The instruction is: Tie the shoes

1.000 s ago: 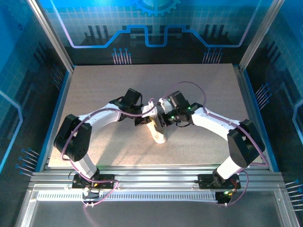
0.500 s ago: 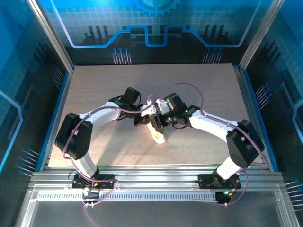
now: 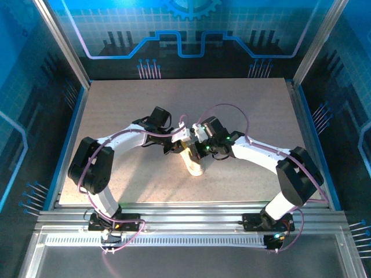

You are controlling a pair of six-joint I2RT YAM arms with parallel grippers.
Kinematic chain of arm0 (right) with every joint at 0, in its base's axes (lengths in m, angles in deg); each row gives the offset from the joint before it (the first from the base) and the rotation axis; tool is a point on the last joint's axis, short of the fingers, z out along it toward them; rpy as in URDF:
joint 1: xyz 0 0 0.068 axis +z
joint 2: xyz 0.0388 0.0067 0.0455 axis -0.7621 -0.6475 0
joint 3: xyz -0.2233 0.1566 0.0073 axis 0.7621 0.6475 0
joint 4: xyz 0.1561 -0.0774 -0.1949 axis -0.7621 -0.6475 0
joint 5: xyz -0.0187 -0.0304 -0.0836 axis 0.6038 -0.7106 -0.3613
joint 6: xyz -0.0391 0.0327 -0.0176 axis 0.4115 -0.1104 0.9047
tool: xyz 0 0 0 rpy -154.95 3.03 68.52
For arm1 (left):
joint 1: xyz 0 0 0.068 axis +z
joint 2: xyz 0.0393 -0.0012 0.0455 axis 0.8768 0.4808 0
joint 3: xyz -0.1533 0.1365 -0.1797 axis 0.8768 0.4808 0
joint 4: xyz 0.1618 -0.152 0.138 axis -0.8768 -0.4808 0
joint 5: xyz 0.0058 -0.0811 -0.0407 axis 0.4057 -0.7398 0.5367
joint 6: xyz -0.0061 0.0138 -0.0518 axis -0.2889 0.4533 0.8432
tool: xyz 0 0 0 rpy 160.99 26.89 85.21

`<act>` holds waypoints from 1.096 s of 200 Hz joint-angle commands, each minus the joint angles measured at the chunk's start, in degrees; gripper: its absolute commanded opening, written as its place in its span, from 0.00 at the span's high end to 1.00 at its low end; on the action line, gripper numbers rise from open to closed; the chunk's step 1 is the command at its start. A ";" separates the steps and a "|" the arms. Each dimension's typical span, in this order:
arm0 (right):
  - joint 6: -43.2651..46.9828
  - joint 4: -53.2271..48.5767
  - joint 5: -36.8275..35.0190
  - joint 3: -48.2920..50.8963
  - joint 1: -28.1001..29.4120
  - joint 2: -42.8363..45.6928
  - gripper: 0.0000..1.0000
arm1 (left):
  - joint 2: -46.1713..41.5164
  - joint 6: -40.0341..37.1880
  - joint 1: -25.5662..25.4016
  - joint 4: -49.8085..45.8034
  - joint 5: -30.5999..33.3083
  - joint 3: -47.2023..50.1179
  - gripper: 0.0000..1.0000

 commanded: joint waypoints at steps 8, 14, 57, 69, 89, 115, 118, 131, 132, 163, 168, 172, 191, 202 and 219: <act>1.12 -1.71 -0.74 0.78 0.79 0.39 1.00 | -0.48 -1.31 0.83 0.98 -2.10 0.78 0.76; 1.14 -1.84 -0.78 0.87 0.85 0.46 1.00 | -0.57 -1.53 0.98 0.96 -1.90 0.97 0.74; 1.46 -2.97 -1.40 1.66 0.71 2.40 1.00 | -1.58 -3.39 2.11 1.36 -1.93 2.76 0.72; 1.51 -3.32 -1.33 1.90 0.69 2.91 1.00 | -1.49 -4.13 2.14 1.03 -1.96 2.86 0.71; 1.59 -4.03 -1.48 1.98 0.68 3.55 1.00 | -1.50 -4.65 2.21 1.07 -2.30 2.95 0.76; 1.75 -5.21 -1.10 2.09 0.69 4.53 1.00 | -1.43 -4.71 2.23 1.09 -2.51 2.52 0.91; 1.82 -5.46 -1.05 2.02 0.70 4.66 1.00 | -1.43 -4.68 2.23 1.17 -2.37 2.51 0.93; 2.10 -6.63 -0.79 2.15 0.66 5.02 1.00 | -1.65 -4.97 2.23 1.40 -1.56 2.74 0.98; 2.15 -6.68 -0.78 2.17 0.68 5.04 1.00 | -1.65 -5.02 2.23 1.43 -1.50 2.76 0.99; 2.55 -7.86 1.30 3.44 0.10 5.16 1.00 | -2.38 -6.80 2.67 1.73 0.73 3.48 1.00; 2.47 -7.90 1.52 3.65 0.02 5.16 1.00 | -2.35 -7.06 2.83 1.50 0.77 3.48 1.00; 2.46 -7.99 1.62 3.75 0.06 5.22 0.99 | -2.47 -7.28 2.91 1.29 0.84 3.40 1.00; 2.51 -8.16 1.85 4.04 -0.14 5.48 0.97 | -2.98 -8.23 3.12 1.14 0.97 3.60 1.00; 2.70 -8.30 1.68 4.10 -0.33 5.66 0.97 | -3.46 -8.85 3.20 1.88 1.02 4.31 1.00; 2.90 -8.39 2.23 4.21 -1.29 5.90 0.99 | -3.93 -10.26 3.24 2.28 1.66 5.09 1.00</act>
